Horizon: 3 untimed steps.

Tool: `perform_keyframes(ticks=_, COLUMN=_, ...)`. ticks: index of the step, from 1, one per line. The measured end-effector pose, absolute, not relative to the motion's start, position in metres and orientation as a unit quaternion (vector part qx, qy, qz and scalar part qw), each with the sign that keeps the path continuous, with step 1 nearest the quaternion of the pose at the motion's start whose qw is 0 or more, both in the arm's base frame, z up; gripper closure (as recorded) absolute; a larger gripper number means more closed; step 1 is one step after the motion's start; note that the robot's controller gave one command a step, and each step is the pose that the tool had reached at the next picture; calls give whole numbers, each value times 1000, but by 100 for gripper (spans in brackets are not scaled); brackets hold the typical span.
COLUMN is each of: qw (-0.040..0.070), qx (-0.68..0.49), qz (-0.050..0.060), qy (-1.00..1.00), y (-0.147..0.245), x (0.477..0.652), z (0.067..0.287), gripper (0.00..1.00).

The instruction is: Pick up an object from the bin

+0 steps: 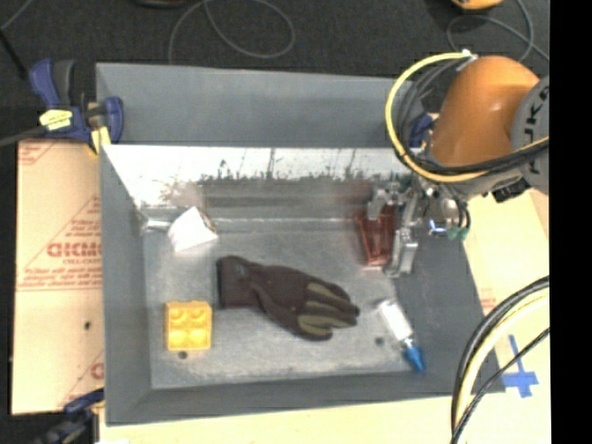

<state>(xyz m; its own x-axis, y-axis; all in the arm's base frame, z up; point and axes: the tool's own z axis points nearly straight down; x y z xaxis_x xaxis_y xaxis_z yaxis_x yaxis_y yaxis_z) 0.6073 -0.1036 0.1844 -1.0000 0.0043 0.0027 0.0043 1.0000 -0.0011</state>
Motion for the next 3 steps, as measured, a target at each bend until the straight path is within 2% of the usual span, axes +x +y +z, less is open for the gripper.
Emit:
perform_keyframes(ticks=1, qw=-2, qx=-1, qz=1, qy=-1000, y=-103, x=608, z=189, gripper=0)
perform_keyframes(ticks=2, qw=-5, qx=29, qz=2, qy=-1000, y=-88, x=572, z=155, gripper=0)
perform_keyframes(ticks=3, qw=-1, qx=115, qz=1, qy=-993, y=-75, x=566, z=122, gripper=0)
